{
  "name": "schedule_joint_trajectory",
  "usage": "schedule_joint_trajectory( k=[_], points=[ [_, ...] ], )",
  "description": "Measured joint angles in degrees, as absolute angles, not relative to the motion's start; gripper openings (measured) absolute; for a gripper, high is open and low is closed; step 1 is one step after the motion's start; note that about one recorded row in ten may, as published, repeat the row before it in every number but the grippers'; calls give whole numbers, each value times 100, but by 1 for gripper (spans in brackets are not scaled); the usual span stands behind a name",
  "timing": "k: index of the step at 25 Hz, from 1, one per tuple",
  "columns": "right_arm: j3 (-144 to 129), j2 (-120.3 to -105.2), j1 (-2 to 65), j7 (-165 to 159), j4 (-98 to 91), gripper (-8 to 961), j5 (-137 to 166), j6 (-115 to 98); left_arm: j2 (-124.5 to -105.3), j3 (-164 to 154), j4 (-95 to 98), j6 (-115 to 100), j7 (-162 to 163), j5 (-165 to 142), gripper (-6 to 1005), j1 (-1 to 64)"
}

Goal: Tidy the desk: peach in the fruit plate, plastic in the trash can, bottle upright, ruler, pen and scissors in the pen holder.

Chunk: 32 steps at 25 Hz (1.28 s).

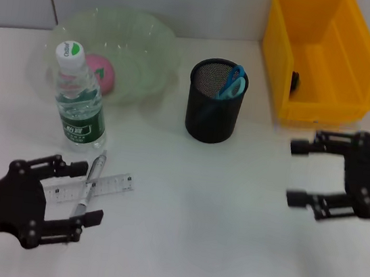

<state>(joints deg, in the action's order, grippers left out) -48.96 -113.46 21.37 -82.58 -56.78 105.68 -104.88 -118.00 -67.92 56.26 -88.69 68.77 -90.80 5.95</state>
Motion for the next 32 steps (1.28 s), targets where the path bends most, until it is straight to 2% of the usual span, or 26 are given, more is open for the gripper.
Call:
schedule_joint_trajectory(
  k=[7,8,10,11,15,16,17,21,26,32],
  points=[
    [-4499,-11330,2068,-8366,-5672,833,11269,-11076,-11758,-6528,6305,-8832,7418,-10200,726,1173],
    [-4389,-11333,2059,-8428,-5645,833,11466,-11117,-11769,-6428,6425,-8818,7575,-10699,726,1515],
    [-4355,-11340,2050,-8434,-5630,833,11504,-11124,-11779,-6393,6445,-8815,7604,-10844,726,1627],
    [-4333,-11344,2030,-8500,-5603,833,11539,-11150,-11795,-6349,6457,-8827,7735,-11177,725,1899],
    [-4331,-11333,2038,-8811,-5593,833,11597,-11230,-11795,-6349,6457,-8827,7735,-11177,725,1899],
    [-4327,-11330,2058,-9036,-5615,833,11608,-11242,-11798,-6345,6439,-8838,7891,-11473,725,2136],
    [-4327,-11330,2058,-9036,-5615,833,11608,-11242,-11807,-6396,6210,-8846,8090,-12061,724,2818],
    [-4256,-11328,2125,-9155,-5597,833,11652,-11123,-11840,-6548,6014,-8845,8270,-12469,724,3289],
    [-4254,-11332,2222,-9159,-5560,832,11936,-10987,-11860,-6741,5637,-8696,8428,-12699,723,3676],
    [-4254,-11374,2260,-9139,-5530,832,12115,-10954,-11861,-6835,5412,-8386,8523,-12880,722,3850]
  ],
)
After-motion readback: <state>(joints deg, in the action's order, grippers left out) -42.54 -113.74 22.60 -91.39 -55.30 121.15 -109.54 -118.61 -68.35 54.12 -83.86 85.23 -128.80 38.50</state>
